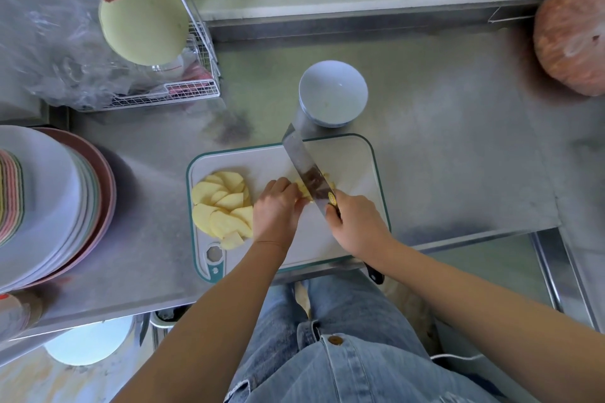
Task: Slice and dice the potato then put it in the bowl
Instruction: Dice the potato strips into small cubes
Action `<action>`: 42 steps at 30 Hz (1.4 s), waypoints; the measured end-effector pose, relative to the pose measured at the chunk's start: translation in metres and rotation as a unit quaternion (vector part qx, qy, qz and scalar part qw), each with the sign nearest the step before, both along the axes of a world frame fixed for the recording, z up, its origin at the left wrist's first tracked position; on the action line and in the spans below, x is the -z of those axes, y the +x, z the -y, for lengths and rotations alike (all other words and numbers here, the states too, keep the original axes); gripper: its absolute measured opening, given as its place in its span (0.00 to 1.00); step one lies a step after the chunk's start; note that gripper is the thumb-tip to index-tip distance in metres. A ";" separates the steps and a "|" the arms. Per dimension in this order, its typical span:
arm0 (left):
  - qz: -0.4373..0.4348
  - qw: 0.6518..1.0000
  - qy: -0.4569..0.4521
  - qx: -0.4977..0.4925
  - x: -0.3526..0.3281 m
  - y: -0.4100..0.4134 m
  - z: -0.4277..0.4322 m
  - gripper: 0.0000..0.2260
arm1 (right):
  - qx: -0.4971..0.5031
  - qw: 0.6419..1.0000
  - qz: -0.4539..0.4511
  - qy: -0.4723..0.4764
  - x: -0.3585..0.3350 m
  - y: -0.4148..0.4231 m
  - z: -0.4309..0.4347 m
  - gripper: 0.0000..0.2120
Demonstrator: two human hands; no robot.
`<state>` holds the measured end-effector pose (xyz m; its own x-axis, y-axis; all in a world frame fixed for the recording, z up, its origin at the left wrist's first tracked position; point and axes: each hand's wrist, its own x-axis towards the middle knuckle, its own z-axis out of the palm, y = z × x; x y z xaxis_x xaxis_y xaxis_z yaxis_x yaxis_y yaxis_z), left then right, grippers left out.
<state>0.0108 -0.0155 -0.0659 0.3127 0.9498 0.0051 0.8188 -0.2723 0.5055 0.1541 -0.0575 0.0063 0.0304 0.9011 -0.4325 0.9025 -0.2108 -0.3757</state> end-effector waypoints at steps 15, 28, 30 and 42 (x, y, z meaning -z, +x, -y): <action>0.049 0.999 0.019 -0.001 0.005 -0.002 0.001 0.03 | 0.004 0.999 0.024 -0.038 0.011 -0.016 -0.004 0.09; 0.071 0.997 0.003 0.020 -0.003 -0.010 -0.003 0.06 | 0.042 0.998 -0.033 -0.018 0.014 -0.007 -0.009 0.10; 0.059 0.998 0.001 0.016 -0.006 -0.010 -0.002 0.07 | 0.038 0.999 -0.033 -0.010 0.009 -0.005 -0.010 0.10; 0.013 0.999 0.006 -0.039 -0.007 -0.014 0.005 0.13 | -0.014 0.999 0.011 -0.033 0.006 -0.010 -0.005 0.08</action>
<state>-0.0034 -0.0202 -0.0590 0.2373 0.9712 0.0234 0.8248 -0.2141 0.5234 0.1439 -0.0526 0.0006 0.0163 0.8714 -0.4903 0.9161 -0.2095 -0.3420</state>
